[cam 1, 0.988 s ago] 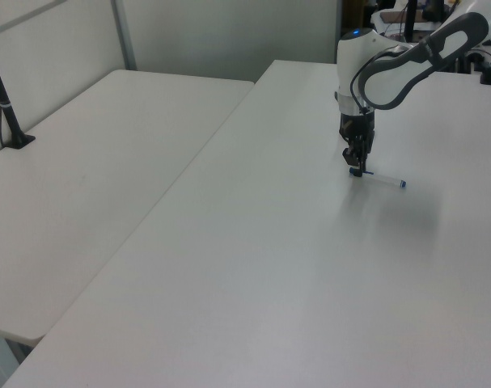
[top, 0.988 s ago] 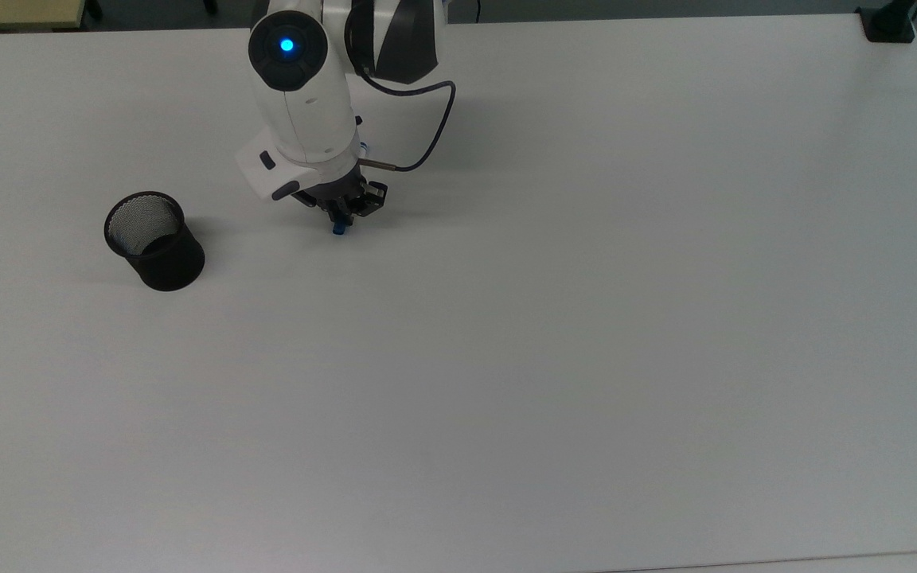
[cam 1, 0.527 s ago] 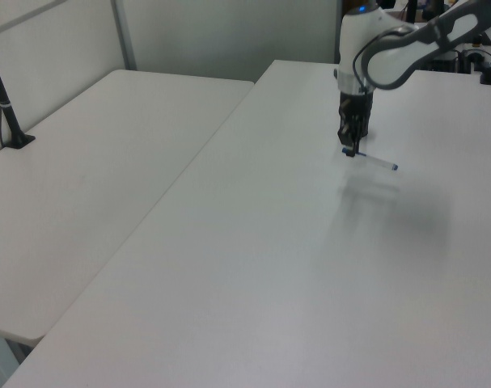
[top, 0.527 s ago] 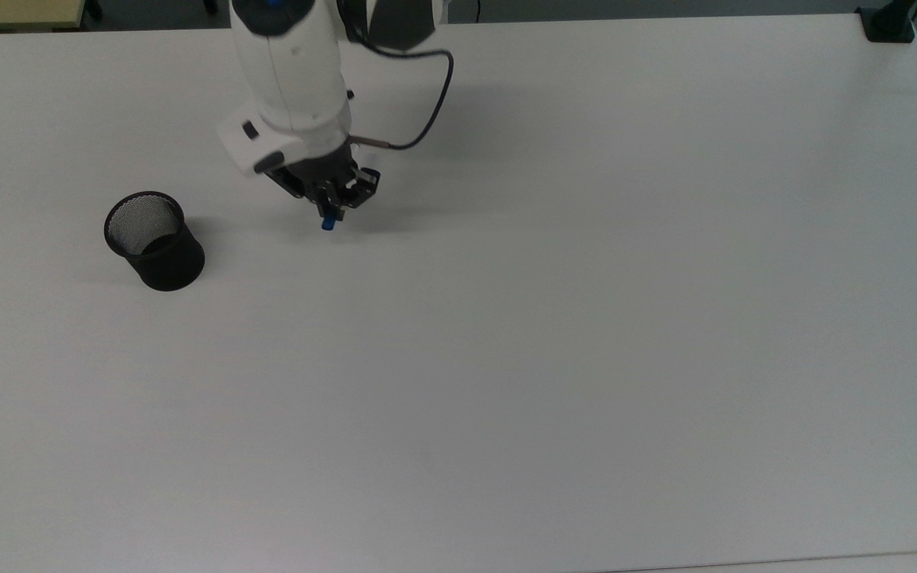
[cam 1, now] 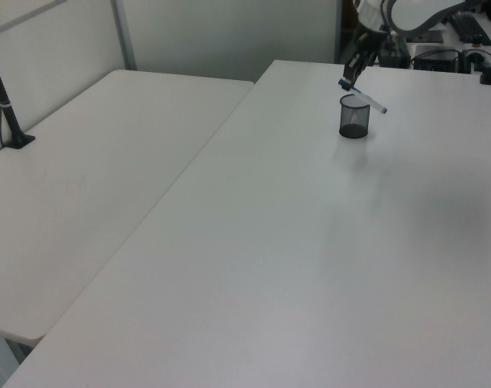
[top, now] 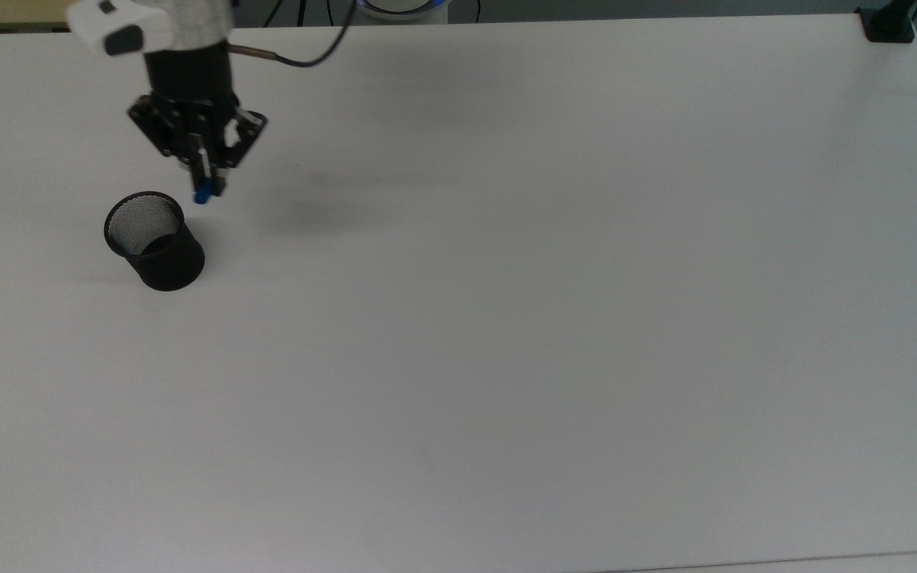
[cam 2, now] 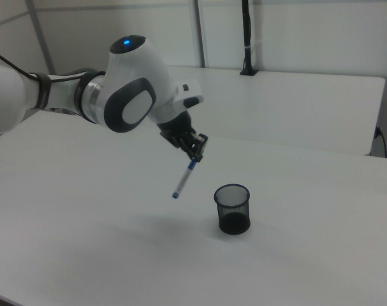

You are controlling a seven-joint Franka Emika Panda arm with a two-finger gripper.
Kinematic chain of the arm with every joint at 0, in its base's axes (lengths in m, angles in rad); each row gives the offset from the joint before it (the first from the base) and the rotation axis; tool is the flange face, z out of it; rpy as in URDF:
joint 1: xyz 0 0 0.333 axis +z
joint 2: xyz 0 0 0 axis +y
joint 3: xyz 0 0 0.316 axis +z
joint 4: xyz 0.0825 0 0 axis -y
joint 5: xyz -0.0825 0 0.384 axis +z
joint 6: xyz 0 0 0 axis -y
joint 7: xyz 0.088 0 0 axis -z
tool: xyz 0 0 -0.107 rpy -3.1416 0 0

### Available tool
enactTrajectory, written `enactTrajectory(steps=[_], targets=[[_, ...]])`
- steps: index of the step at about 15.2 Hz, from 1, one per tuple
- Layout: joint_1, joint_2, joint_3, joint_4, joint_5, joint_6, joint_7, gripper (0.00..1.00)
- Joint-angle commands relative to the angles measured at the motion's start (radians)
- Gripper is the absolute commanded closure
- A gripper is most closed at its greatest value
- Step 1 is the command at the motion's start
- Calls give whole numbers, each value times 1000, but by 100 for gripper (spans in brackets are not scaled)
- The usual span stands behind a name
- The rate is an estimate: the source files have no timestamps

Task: Insert the marker
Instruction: 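Lift the marker and carry it over the black mesh cup, then lower the marker upright into the mesh cup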

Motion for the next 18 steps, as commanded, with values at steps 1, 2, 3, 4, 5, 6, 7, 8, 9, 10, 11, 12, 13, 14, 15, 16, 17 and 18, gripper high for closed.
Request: enactTrajectory(steps=[1, 2, 3, 4, 5, 6, 7, 8, 9, 10, 11, 12, 13, 14, 15, 16, 17, 18], targets=[[-58, -16, 3, -31, 73, 143, -217, 97], [-62, -5, 0, -28, 123, 181, -271, 97], [-65, 14, -5, -25, 177, 217, -326, 97], [-66, 27, -6, -23, 240, 250, -380, 97], [-69, 33, -6, -23, 313, 286, -427, 97], [-71, 50, -6, -23, 379, 318, -476, 97], [-69, 65, -6, -22, 438, 347, -528, 97], [-69, 87, -6, -20, 488, 378, -576, 97], [-69, 99, -6, -17, 534, 401, -617, 97], [-71, 108, -6, -2, 579, 404, -654, 98], [-71, 119, -6, 11, 619, 404, -682, 98], [-71, 127, -8, 18, 648, 406, -707, 98], [-71, 133, -8, 27, 665, 406, -728, 98], [-72, 133, -9, 29, 674, 404, -745, 98], [-79, 134, -11, 28, 674, 404, -762, 98], [-82, 137, -10, 24, 676, 406, -780, 98], [-82, 148, -11, 24, 676, 406, -797, 98], [-83, 151, -11, 20, 676, 407, -820, 98]])
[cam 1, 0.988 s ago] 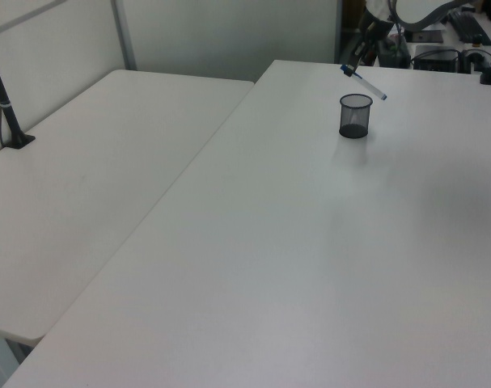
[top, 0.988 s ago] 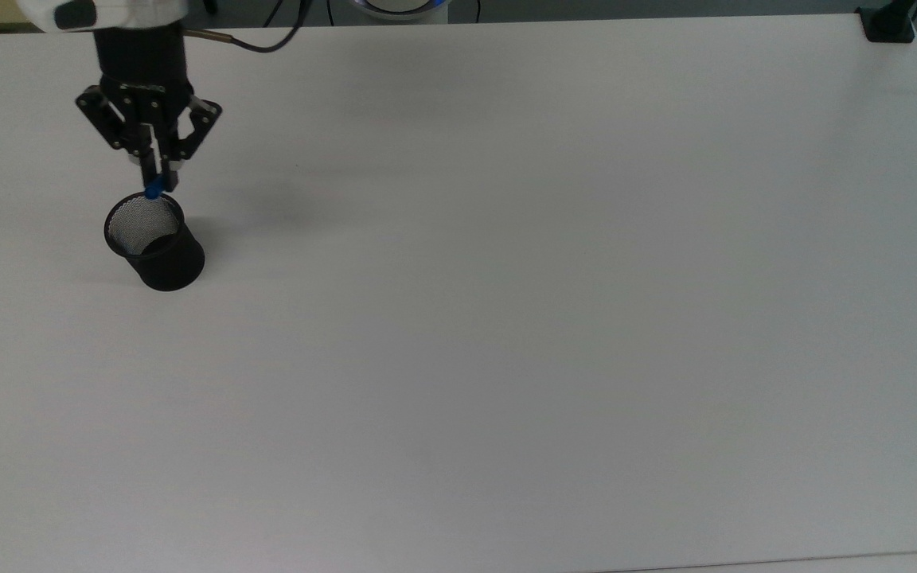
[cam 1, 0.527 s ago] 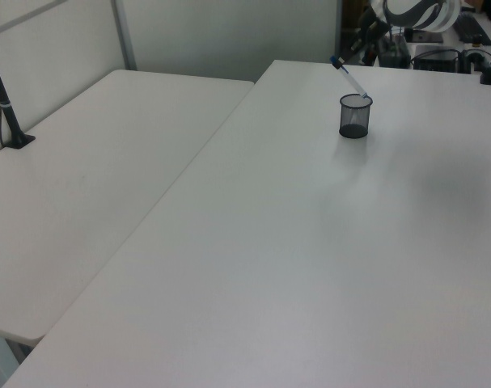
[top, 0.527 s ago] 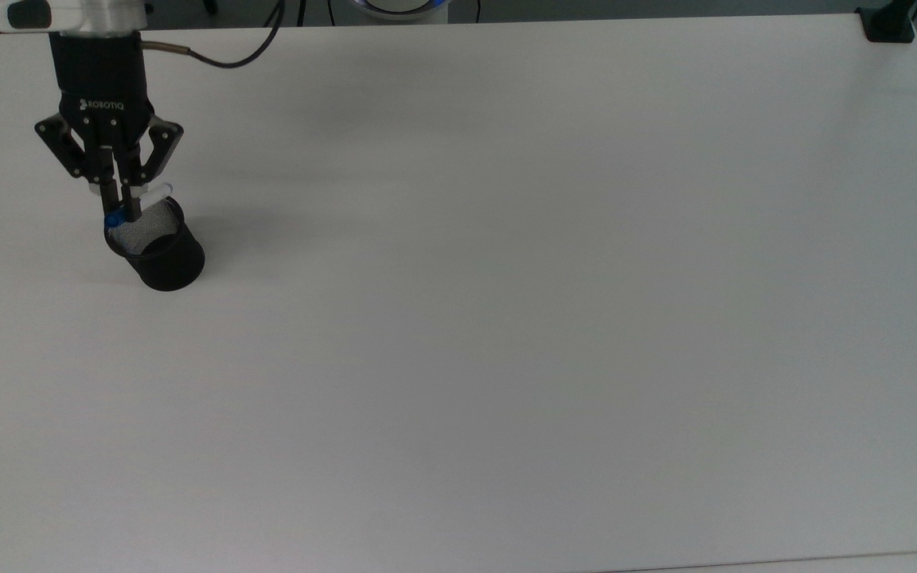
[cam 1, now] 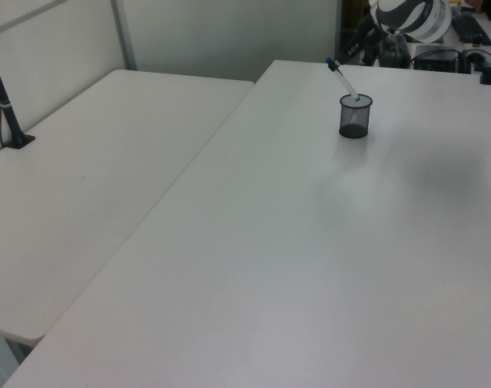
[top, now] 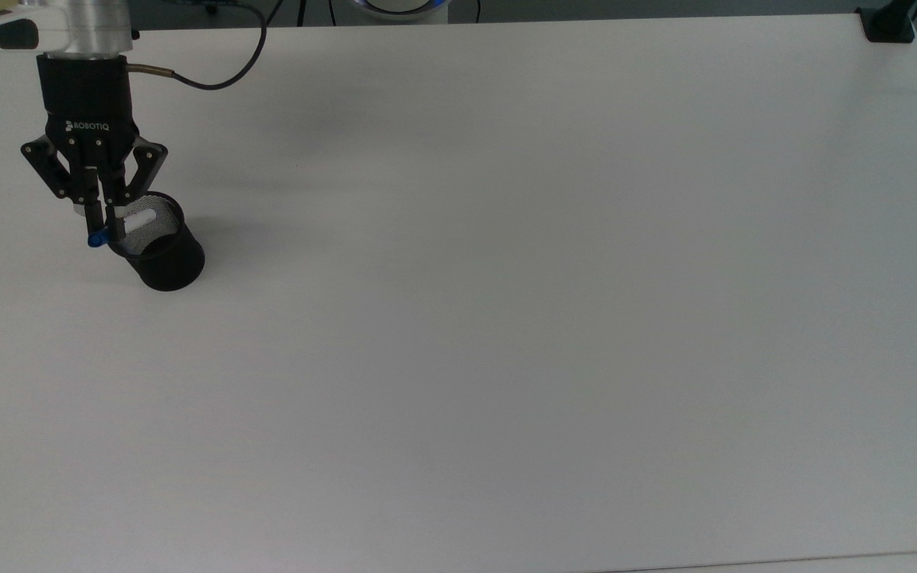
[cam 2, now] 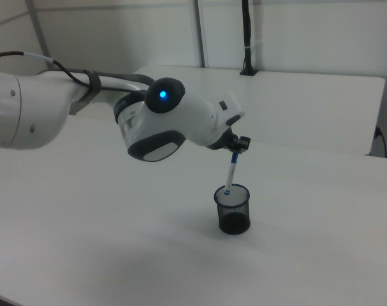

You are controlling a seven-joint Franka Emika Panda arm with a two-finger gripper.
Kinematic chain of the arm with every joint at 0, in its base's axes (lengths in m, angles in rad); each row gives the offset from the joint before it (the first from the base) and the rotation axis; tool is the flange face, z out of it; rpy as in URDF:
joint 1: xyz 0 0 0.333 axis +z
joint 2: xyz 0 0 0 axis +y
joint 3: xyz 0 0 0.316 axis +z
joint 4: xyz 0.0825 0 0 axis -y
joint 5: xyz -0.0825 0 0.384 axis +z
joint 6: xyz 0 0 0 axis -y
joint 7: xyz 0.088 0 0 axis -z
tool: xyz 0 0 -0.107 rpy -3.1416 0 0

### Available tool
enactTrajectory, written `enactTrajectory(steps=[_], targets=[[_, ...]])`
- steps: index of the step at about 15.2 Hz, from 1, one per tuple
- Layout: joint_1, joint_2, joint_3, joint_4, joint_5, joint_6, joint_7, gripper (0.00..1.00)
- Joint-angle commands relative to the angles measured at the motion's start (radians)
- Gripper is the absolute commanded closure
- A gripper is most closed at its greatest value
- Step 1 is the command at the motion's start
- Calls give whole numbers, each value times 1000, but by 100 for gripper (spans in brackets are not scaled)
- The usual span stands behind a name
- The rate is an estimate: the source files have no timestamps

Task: Insert the marker
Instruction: 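Lower the marker upright into the mesh cup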

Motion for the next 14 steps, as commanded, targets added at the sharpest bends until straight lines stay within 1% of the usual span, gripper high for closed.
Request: enactTrajectory(steps=[1, 3, 4, 6, 8, 9, 12, 13, 14], targets=[[-7, 21, -4, -3, 32, 11, -120, 98], [-7, 21, -4, -16, 34, 13, -142, 97], [-11, 21, -4, -19, 34, 13, -142, 95], [-12, 21, -8, -19, 34, 10, -142, 72], [-13, 21, -8, -19, 35, 7, -137, 34], [-15, 19, -8, -19, 35, 7, -130, 23], [-16, 18, -8, -21, 35, 7, -130, 9], [-16, 18, -8, -21, 35, 7, -128, 7], [-16, 16, -8, -21, 35, 7, -128, 4]])
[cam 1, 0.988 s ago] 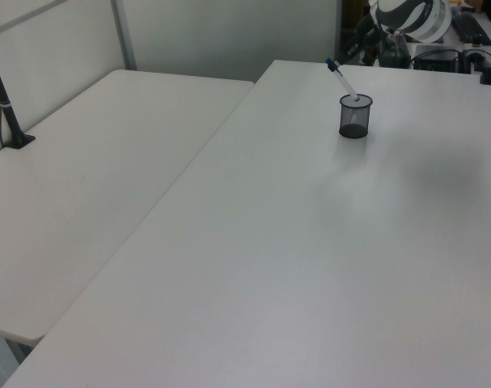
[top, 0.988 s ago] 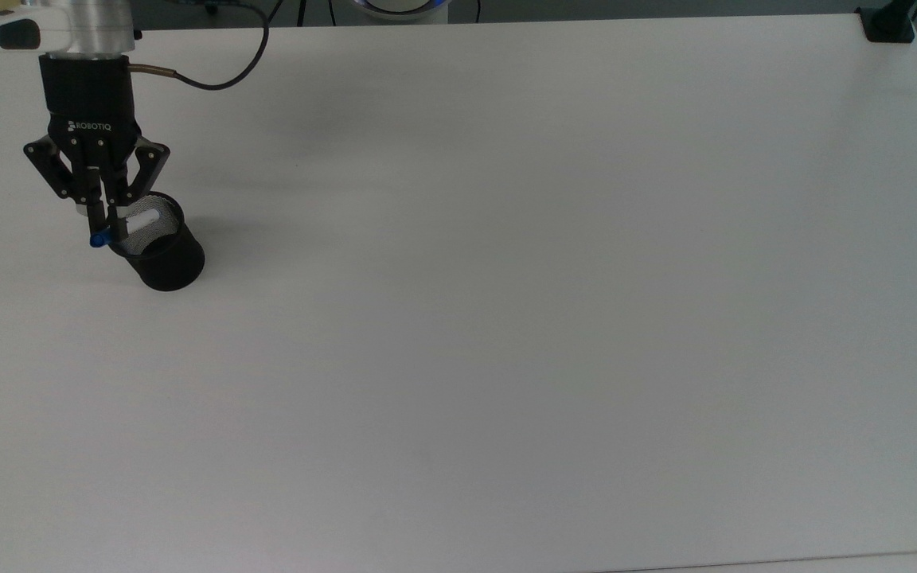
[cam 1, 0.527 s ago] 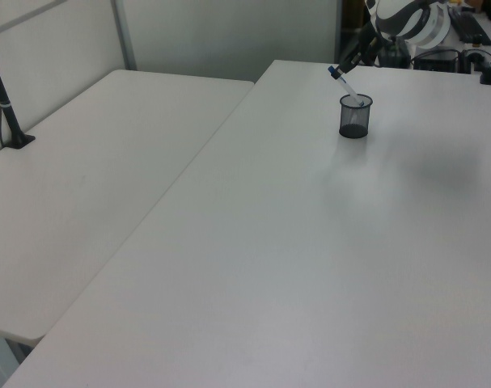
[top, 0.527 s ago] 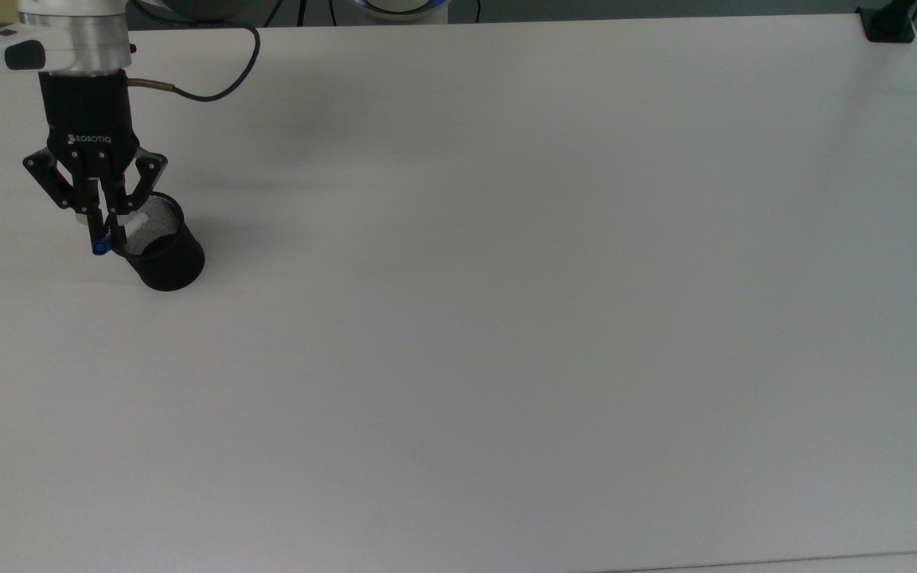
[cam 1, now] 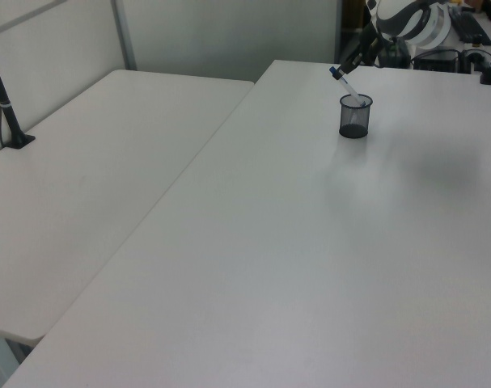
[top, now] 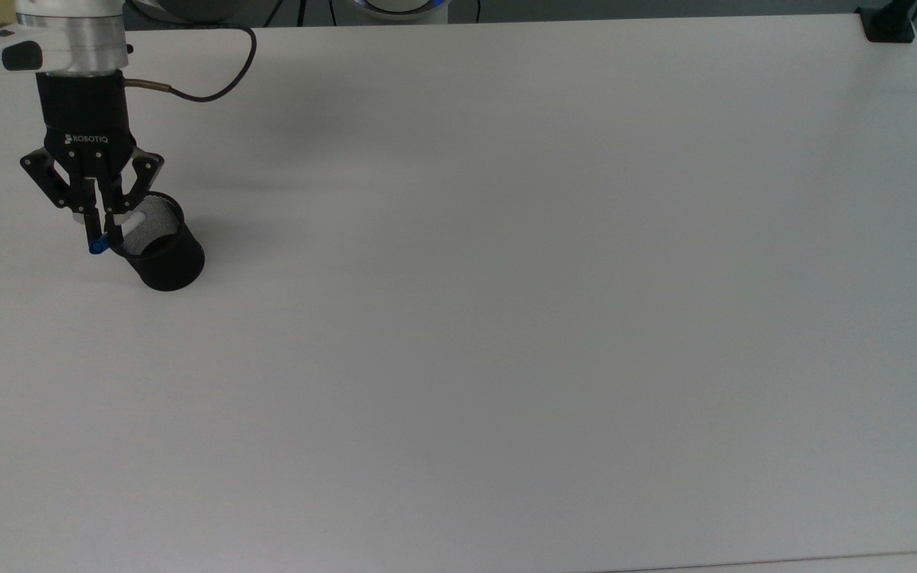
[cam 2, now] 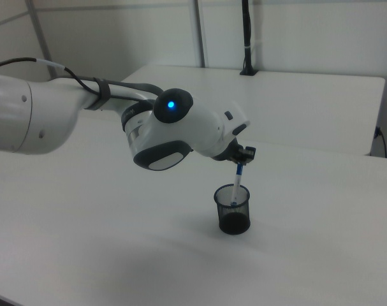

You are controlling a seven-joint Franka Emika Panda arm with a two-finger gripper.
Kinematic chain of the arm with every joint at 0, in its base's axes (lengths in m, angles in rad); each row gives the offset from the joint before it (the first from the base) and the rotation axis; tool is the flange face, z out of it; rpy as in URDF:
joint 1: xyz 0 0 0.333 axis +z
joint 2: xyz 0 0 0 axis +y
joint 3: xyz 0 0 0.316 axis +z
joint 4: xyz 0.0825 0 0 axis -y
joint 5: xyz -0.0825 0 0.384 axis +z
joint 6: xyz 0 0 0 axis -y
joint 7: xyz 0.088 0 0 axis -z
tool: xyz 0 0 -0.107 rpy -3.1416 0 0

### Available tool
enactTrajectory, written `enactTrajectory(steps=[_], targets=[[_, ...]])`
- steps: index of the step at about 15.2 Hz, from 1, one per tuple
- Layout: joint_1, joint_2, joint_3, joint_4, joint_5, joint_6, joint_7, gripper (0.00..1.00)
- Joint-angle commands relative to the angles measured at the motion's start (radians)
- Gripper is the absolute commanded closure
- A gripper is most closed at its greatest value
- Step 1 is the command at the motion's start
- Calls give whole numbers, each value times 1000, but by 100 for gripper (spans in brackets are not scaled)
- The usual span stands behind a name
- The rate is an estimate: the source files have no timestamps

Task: Insert the marker
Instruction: 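Lower the marker upright into the mesh cup, then open the gripper to release the marker inside the cup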

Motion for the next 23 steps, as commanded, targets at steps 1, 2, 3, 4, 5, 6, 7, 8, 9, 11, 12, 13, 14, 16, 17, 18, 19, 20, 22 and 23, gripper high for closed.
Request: enactTrajectory(steps=[1, 2, 3, 4, 5, 6, 7, 8, 9, 11, 12, 13, 14, 16, 17, 18, 19, 20, 22, 23], targets=[[-4, -17, 0, -15, 32, 7, -28, 2], [-4, -17, 0, -15, 32, 7, -26, 1], [-2, -17, 0, -15, 32, 7, -26, 0], [-2, -17, 0, -15, 32, 7, -26, 0], [-2, -17, 0, -15, 32, 7, -26, 0], [-2, -17, 0, -15, 32, 7, -26, 0], [-2, -17, 0, -15, 32, 7, -26, 0], [-2, -17, 0, -16, 32, 5, -26, 0], [-2, -17, 0, -18, 32, 5, -26, 0], [-2, -20, 0, -21, 32, 7, -24, 0], [-2, -21, 0, -21, 32, 7, -24, 0], [-2, -23, 0, -21, 32, 5, -23, 0], [-2, -27, 0, -21, 32, 4, -11, 0], [-2, -43, 0, -19, 32, 2, 25, 0], [-1, -52, 0, -18, 32, 0, 28, 0], [-1, -70, 0, -19, 32, -15, 35, 0], [-2, -85, -2, -19, 32, -48, 41, 0], [-4, -110, -17, -18, 32, -114, 43, 0], [-2, -144, -69, -15, 24, -211, 39, 0], [-4, -162, -92, -12, 18, -266, 35, 0]])
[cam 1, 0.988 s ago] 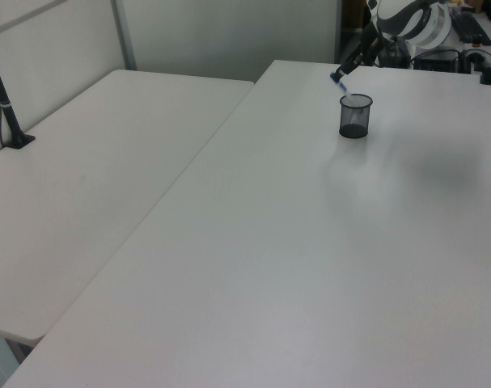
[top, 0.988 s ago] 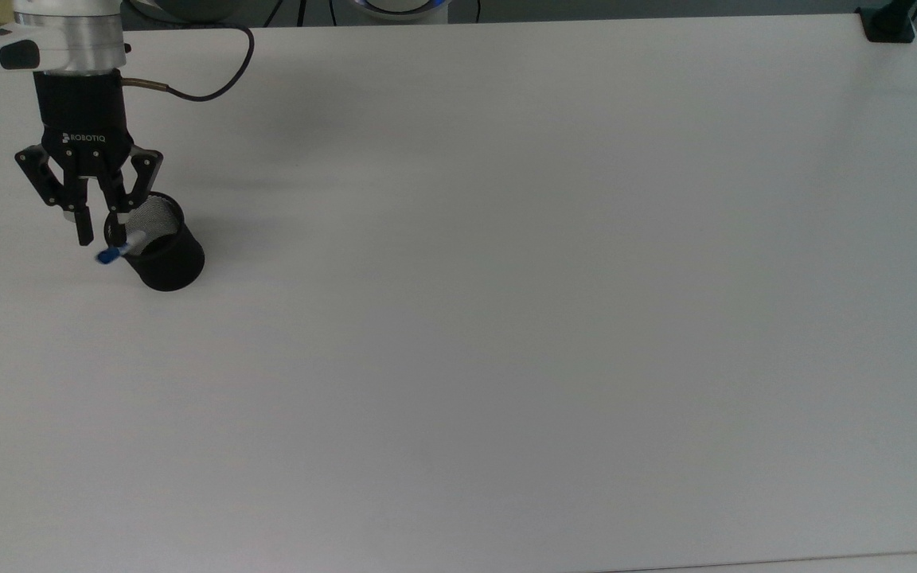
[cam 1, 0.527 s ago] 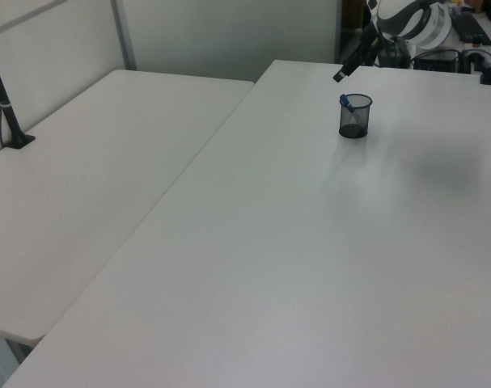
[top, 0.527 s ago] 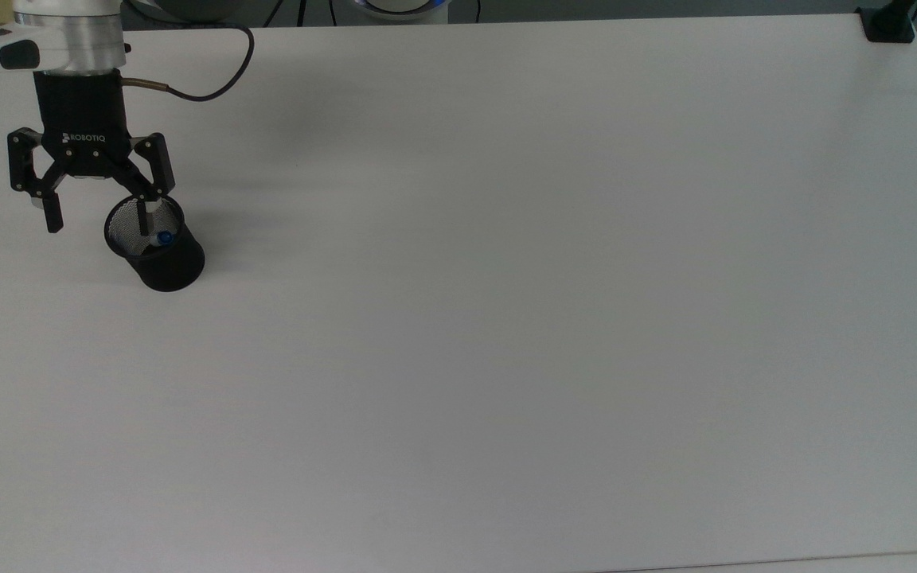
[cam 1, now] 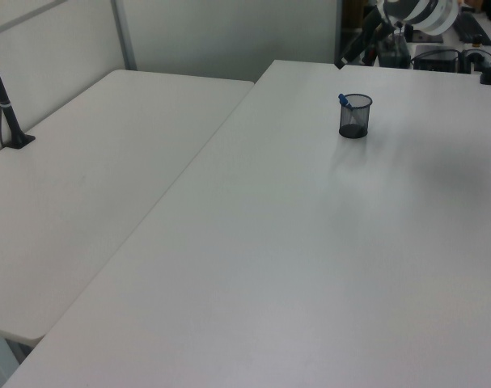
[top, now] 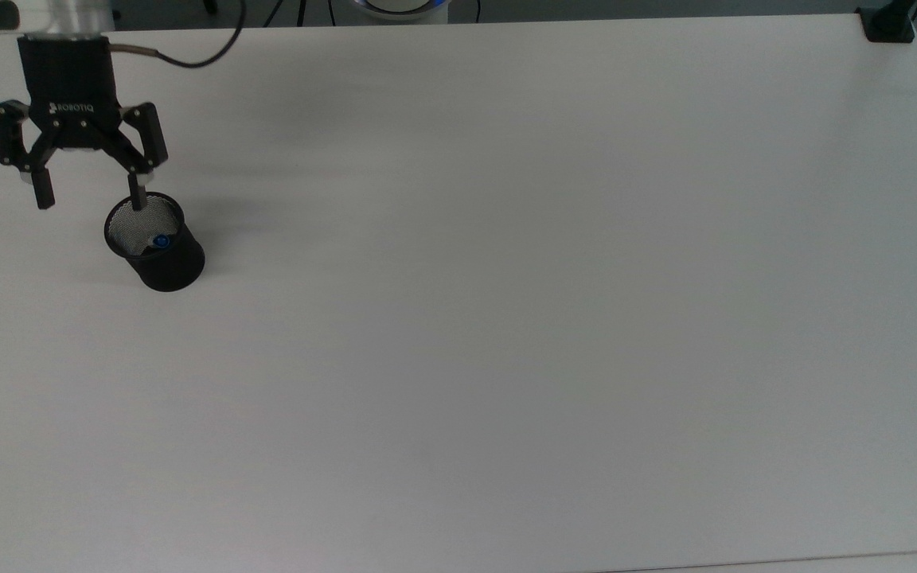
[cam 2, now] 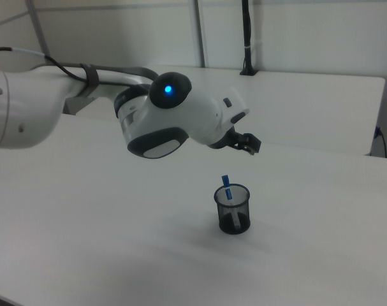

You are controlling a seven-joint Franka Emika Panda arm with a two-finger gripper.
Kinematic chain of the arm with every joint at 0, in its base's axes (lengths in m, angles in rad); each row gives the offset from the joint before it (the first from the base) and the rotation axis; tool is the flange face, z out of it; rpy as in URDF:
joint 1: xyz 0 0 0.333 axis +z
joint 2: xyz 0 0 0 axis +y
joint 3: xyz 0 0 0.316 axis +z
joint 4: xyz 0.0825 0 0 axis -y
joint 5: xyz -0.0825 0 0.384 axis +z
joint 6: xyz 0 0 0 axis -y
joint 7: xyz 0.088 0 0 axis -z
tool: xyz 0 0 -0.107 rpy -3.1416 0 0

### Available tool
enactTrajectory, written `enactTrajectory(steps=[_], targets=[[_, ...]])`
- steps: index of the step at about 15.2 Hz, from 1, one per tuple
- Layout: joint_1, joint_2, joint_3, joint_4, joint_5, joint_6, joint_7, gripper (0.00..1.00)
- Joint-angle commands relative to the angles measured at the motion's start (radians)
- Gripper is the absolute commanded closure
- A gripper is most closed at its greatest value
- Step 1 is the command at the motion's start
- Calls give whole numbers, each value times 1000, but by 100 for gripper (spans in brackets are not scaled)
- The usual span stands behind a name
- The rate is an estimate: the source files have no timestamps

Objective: Insert the marker

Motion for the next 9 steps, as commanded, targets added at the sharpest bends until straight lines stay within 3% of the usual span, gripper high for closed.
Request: enactTrajectory(steps=[1, 4, 6, 9], targets=[[1, -99, -97, -14, 5, -215, -7, 0], [-8, -133, -169, 49, -67, -431, -7, 0], [-25, -127, -231, 181, -128, -692, -6, 0], [-28, -130, -283, 291, -156, -948, 8, 0]])
